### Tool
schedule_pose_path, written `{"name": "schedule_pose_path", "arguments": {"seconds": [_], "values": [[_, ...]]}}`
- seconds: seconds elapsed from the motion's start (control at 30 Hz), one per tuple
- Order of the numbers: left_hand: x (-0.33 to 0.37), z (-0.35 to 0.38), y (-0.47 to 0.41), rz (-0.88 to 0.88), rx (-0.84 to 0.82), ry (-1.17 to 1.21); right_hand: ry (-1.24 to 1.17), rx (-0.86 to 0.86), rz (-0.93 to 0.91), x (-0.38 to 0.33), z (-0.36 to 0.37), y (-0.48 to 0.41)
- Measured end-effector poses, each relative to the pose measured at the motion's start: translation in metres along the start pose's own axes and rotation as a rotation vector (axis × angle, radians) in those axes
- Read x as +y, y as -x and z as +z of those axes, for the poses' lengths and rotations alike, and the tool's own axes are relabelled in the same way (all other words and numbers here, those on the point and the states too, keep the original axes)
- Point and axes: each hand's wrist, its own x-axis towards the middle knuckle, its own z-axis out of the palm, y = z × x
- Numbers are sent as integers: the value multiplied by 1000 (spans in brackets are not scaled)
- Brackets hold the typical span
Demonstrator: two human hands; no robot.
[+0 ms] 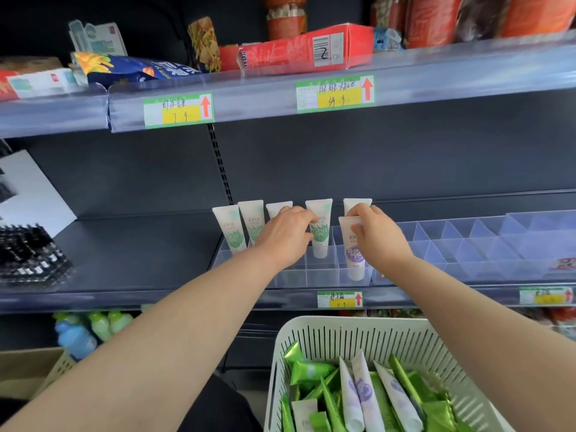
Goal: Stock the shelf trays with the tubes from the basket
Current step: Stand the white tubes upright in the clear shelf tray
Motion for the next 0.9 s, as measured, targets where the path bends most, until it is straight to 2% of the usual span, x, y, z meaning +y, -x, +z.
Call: {"name": "schedule_pose_path", "arguments": {"seconds": [0.2, 0.43, 0.57, 0.77, 0.9], "values": [[0, 4, 6, -3, 2, 15, 116, 21, -45, 1, -2, 2], [18, 10, 23, 29, 77, 66, 175, 263, -233, 3, -5, 32], [34, 23, 43, 72, 81, 131, 223, 293, -270, 19, 3, 65], [52, 59, 76, 103, 13, 189, 289, 168, -186, 62, 30, 123], [59, 89, 97, 88, -78, 204, 373, -122, -38, 92, 51, 152]]}}
